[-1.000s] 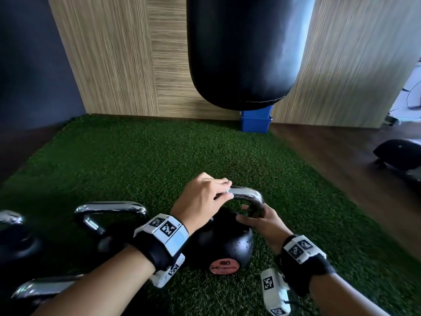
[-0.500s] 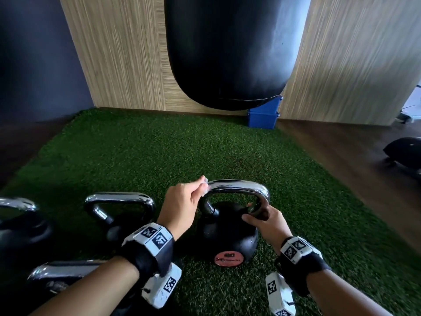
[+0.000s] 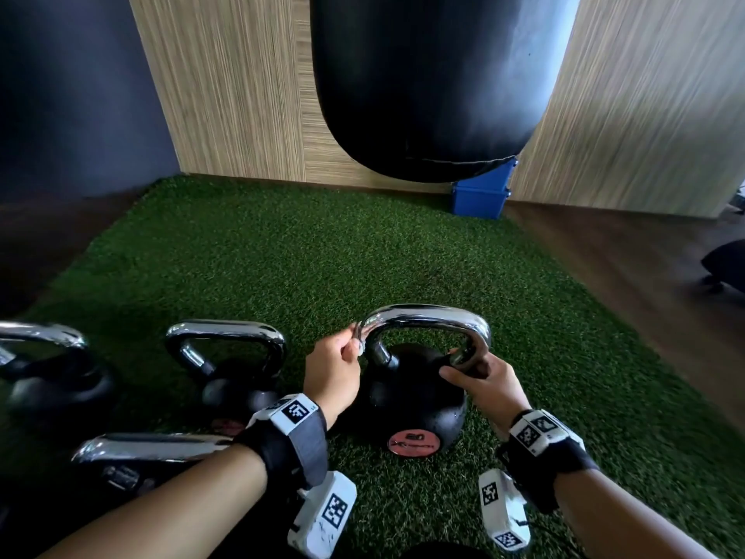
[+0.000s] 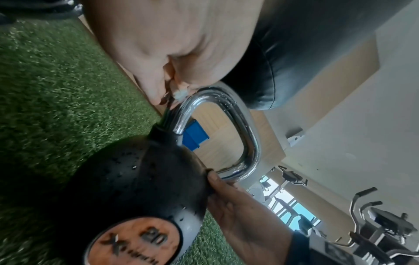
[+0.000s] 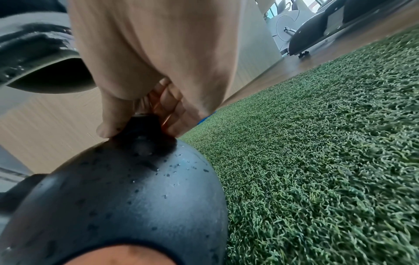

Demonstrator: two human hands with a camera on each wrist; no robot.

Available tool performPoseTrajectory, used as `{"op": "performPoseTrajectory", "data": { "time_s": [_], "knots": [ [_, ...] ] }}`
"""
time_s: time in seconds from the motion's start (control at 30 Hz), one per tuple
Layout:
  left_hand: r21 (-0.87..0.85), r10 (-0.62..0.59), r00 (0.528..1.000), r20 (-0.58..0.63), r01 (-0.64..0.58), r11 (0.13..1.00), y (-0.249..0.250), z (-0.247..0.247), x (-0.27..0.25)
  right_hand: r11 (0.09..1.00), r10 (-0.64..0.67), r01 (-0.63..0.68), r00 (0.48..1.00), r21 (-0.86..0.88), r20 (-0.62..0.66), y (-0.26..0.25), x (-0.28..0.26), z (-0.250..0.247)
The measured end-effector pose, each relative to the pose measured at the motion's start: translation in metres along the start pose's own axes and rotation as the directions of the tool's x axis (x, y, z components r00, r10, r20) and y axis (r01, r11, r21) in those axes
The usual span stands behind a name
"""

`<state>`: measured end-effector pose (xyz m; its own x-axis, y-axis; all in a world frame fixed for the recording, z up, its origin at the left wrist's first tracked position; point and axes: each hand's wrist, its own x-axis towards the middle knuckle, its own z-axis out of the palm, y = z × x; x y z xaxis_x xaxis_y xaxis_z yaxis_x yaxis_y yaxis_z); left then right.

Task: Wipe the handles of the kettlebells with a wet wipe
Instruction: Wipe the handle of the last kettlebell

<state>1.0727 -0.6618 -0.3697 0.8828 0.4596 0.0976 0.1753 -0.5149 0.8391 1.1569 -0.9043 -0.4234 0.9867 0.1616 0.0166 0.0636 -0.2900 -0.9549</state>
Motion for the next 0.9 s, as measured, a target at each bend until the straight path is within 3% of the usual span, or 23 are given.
{"op": "performPoseTrajectory", "data": {
  "time_s": [0.3, 0.53, 0.67, 0.9],
  "knots": [
    [-0.112, -0.093, 0.991, 0.099, 0.104, 0.988, -0.017, 0.023, -0.01, 1.0, 0.022, -0.023, 0.996, 0.013, 0.081, -0.006, 0.009, -0.006],
    [-0.006, 0.093, 0.995, 0.045, -0.093, 0.996, -0.023, 0.022, -0.01, 0.988, 0.029, -0.012, 0.994, -0.156, 0.108, -0.026, 0.004, -0.01],
    [0.028, 0.076, 0.995, 0.069, -0.078, 0.997, -0.016, 0.024, 0.008, 0.96, 0.03, 0.007, 0.991, -0.278, 0.128, -0.032, -0.021, -0.024],
    [0.192, 0.04, 0.975, 0.22, -0.084, 0.978, 0.031, 0.049, 0.044, 0.803, -0.124, 0.283, 0.94, -0.524, 0.318, -0.048, -0.069, -0.025]
  ]
}}
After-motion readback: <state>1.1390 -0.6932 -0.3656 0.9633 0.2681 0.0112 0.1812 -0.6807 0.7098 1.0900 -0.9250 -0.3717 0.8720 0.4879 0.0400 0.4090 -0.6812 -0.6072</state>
